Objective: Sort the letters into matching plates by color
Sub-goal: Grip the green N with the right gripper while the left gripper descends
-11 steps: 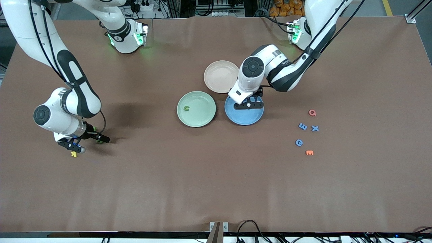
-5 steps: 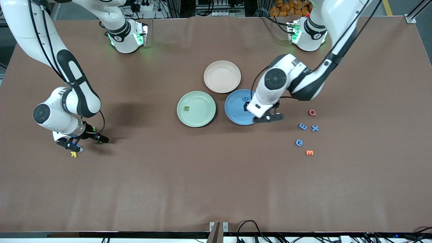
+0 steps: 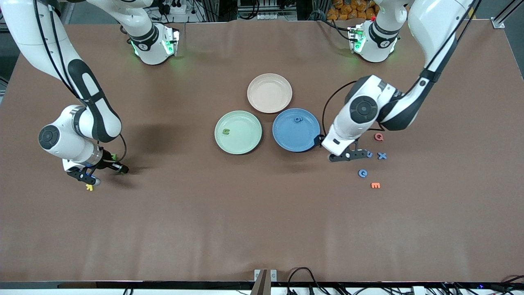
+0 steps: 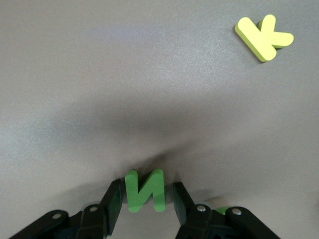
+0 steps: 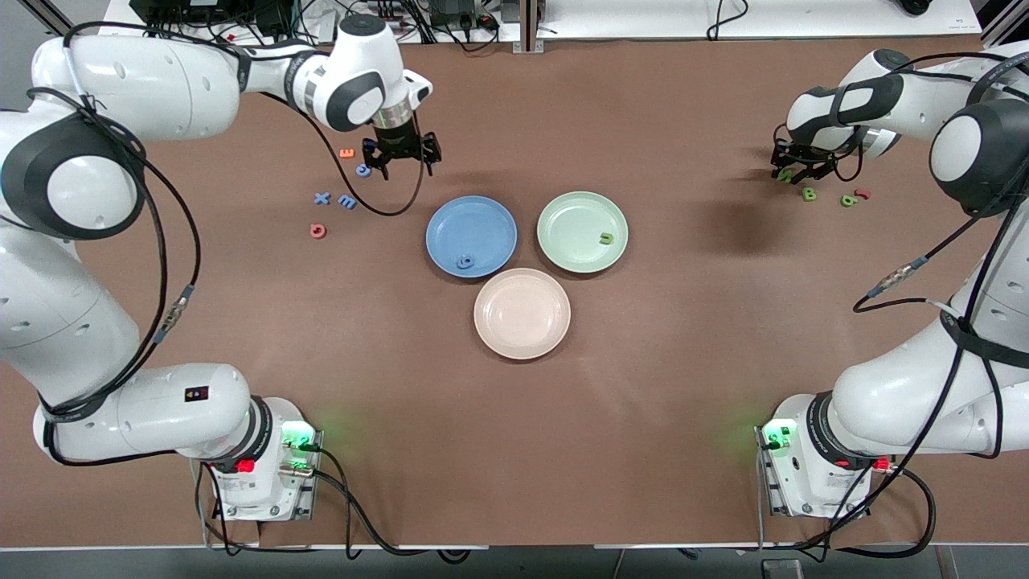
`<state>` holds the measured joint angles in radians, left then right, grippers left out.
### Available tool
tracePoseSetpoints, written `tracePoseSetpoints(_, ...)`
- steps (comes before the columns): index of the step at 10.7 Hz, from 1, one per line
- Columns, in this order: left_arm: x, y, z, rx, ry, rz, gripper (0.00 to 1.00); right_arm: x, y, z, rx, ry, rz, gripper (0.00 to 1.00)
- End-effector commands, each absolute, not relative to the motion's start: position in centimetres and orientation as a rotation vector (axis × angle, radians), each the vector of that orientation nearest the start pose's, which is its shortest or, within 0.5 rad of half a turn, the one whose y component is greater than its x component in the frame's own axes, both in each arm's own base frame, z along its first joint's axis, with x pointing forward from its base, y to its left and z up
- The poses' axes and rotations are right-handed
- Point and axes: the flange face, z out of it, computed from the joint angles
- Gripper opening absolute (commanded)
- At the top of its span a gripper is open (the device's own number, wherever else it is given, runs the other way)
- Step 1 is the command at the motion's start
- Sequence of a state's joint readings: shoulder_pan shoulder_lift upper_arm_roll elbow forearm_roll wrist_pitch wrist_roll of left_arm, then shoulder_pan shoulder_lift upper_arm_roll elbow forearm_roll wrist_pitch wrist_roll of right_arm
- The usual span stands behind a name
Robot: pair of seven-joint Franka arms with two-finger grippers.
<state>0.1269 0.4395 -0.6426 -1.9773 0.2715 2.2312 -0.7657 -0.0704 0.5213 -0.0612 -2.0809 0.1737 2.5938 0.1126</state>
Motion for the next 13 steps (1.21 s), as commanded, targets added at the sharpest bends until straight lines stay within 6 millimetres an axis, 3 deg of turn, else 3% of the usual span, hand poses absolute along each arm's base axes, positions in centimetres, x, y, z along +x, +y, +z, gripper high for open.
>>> tracePoseSetpoints(1,55.1,-23.4,28.3,-3.124,-0.123,0.124,1.00,57.4,-7.9,17.0,-3.010,0.594,0.008,0.47)
tracePoseSetpoints(6,58.3,-17.6,26.3,-3.171,-0.184,0.026,1.00,57.5,-7.7,16.9,-3.010,0.590,-0.001,0.35)
tracePoseSetpoints(13,59.1,-15.7,22.9,-3.161,-0.134,-0.037,1.00,57.7,-7.6,16.5,-3.012,0.587,-0.020,0.16)
